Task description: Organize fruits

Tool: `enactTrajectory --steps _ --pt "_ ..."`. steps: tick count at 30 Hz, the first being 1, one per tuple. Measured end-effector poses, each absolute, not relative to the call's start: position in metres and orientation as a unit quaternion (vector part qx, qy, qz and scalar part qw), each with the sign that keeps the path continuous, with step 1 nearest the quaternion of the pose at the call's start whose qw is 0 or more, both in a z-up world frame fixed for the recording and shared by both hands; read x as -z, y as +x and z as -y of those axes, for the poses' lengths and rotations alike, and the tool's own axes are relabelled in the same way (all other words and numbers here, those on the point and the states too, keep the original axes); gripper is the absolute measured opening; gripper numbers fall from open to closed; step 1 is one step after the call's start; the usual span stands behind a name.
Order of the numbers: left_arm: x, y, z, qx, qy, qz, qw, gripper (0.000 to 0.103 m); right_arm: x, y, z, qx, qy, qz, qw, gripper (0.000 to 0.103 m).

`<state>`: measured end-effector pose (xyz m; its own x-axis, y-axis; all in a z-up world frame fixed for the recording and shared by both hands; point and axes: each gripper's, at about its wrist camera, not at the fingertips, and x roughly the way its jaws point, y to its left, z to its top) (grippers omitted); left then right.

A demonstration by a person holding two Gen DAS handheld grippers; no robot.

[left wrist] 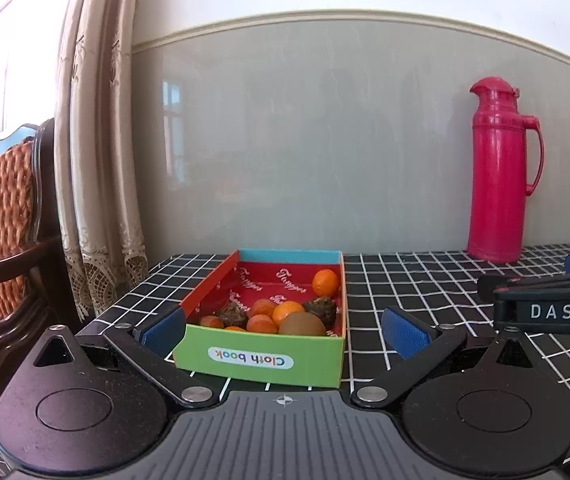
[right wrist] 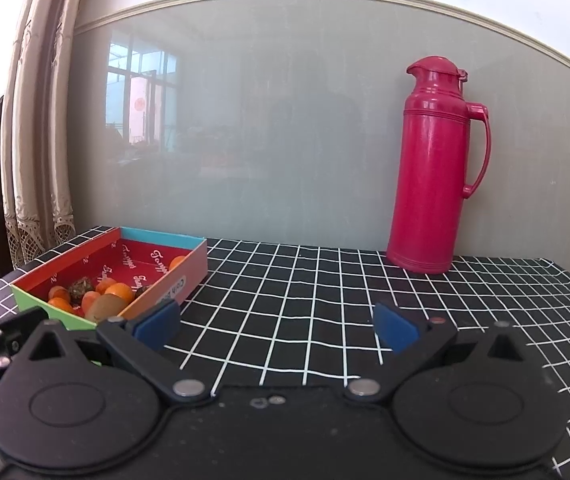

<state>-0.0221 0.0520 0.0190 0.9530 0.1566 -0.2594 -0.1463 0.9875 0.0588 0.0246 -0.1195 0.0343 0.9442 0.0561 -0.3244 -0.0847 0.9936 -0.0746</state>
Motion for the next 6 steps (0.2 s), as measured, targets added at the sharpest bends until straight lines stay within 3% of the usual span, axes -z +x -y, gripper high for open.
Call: enactTrajectory --steps 6 --pt "-0.0202 -0.0261 -0.0551 -0.075 0.005 -0.114 0.991 0.103 -0.0346 0.0251 0.1204 -0.034 -0.042 -0.165 0.985 0.103"
